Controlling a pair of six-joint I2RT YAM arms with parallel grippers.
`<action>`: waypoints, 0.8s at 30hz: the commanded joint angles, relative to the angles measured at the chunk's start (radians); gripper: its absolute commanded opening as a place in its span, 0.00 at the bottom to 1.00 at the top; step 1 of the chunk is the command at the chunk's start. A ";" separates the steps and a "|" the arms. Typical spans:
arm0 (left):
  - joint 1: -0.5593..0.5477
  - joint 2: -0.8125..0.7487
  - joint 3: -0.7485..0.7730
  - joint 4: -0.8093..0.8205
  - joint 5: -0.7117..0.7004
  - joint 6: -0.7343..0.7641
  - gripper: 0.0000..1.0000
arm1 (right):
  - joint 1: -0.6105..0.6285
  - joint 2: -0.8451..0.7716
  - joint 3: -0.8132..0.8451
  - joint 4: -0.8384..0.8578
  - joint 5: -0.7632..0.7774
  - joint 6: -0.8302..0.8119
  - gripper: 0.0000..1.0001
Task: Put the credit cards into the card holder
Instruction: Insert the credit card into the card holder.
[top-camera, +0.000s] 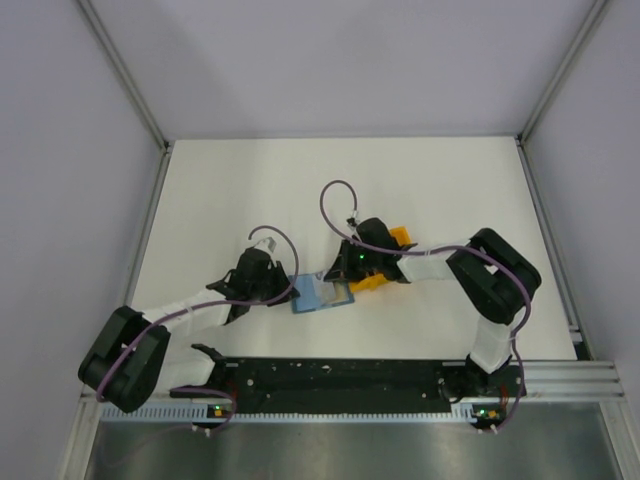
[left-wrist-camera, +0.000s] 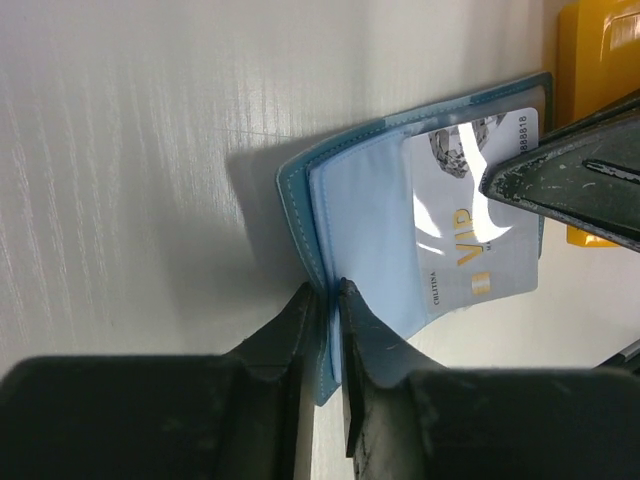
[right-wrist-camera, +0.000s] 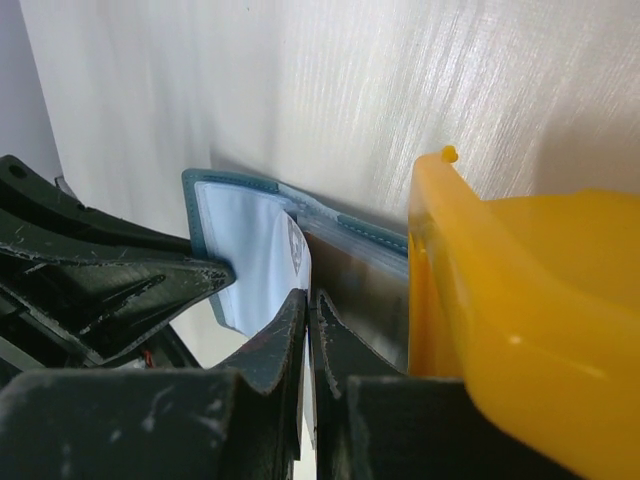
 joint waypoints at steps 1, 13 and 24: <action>-0.003 0.004 -0.024 -0.036 -0.010 0.012 0.13 | 0.017 0.037 0.049 -0.045 0.087 -0.052 0.00; -0.003 0.007 -0.025 -0.034 -0.008 0.015 0.03 | 0.024 0.018 0.044 -0.042 0.153 -0.047 0.00; -0.003 0.014 -0.013 -0.043 -0.025 0.002 0.00 | 0.083 -0.025 0.006 -0.073 0.096 -0.032 0.00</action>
